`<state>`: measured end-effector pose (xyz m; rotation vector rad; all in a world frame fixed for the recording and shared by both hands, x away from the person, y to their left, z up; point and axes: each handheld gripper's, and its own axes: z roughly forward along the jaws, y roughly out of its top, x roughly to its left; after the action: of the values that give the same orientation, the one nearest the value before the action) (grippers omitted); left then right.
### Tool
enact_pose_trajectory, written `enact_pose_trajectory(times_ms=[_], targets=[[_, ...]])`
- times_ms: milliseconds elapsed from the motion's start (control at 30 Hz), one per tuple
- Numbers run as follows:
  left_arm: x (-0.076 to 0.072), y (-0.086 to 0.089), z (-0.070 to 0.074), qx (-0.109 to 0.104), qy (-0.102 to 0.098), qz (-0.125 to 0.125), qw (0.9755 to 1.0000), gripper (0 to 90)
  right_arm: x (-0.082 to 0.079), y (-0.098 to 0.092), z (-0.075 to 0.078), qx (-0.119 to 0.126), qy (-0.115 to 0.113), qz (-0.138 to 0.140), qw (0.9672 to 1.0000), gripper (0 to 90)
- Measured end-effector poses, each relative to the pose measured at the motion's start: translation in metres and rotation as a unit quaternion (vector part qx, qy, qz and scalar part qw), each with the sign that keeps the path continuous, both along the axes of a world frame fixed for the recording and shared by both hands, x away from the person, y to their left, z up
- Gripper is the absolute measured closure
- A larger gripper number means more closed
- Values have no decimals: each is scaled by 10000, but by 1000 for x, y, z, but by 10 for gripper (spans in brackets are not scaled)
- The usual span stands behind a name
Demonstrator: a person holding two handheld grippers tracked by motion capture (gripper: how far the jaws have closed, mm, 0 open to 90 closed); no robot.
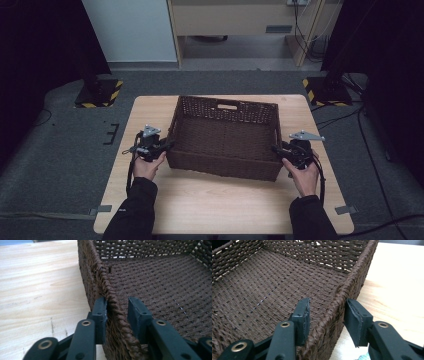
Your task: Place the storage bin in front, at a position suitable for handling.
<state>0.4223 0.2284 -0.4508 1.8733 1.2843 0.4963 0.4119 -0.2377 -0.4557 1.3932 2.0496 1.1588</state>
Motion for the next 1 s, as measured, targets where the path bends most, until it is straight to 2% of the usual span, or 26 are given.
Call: enact_pose_trajectory(times_ms=[167, 233, 267, 300, 367, 400, 433, 500, 600, 667, 733, 867, 1000], targets=[[-7, 0, 0, 2, 36, 75, 10000, 694, -4, 3, 1, -101, -23, -39, 9999, 592], [-18, 3, 1, 34, -7, 133, 9999, 706, -9, 6, 2, -171, -25, -20, 9998, 601], [-18, 3, 1, 34, -7, 133, 9999, 709, -11, 7, 2, -168, -24, -3, 9999, 601], [-28, 4, 1, 103, -50, 162, 9998, 710, -14, 8, 2, -178, -31, 27, 9998, 602], [-39, 7, 1, 132, -90, 186, 9997, 710, -20, 11, 3, -208, -20, 67, 9998, 603], [-39, 7, 1, 132, -90, 186, 9997, 710, -20, 11, 3, -208, -20, 67, 9998, 603], [-48, 10, 1, 189, -151, 190, 9995, 710, -27, 15, 3, -246, -12, 123, 9996, 601], [-52, 13, 3, 227, -201, 166, 9994, 704, -29, 16, 4, -296, -7, 198, 9994, 592], [-45, 14, 3, 236, -204, 184, 9993, 668, -27, 15, 8, -157, -34, 191, 9997, 576], [-39, 12, 3, 313, -248, 160, 9991, 668, -23, 12, 9, -65, -3, 182, 9998, 567], [-34, 10, 3, 284, -282, 220, 9990, 656, -19, 12, 8, -15, -4, 144, 9999, 552], [-28, 12, 3, 143, -276, 269, 9992, 663, -17, 12, 10, -129, -49, 155, 9998, 528], [-28, 12, 3, 178, -279, 266, 9991, 664, -19, 9, 18, -46, -211, 54, 9998, 548]])
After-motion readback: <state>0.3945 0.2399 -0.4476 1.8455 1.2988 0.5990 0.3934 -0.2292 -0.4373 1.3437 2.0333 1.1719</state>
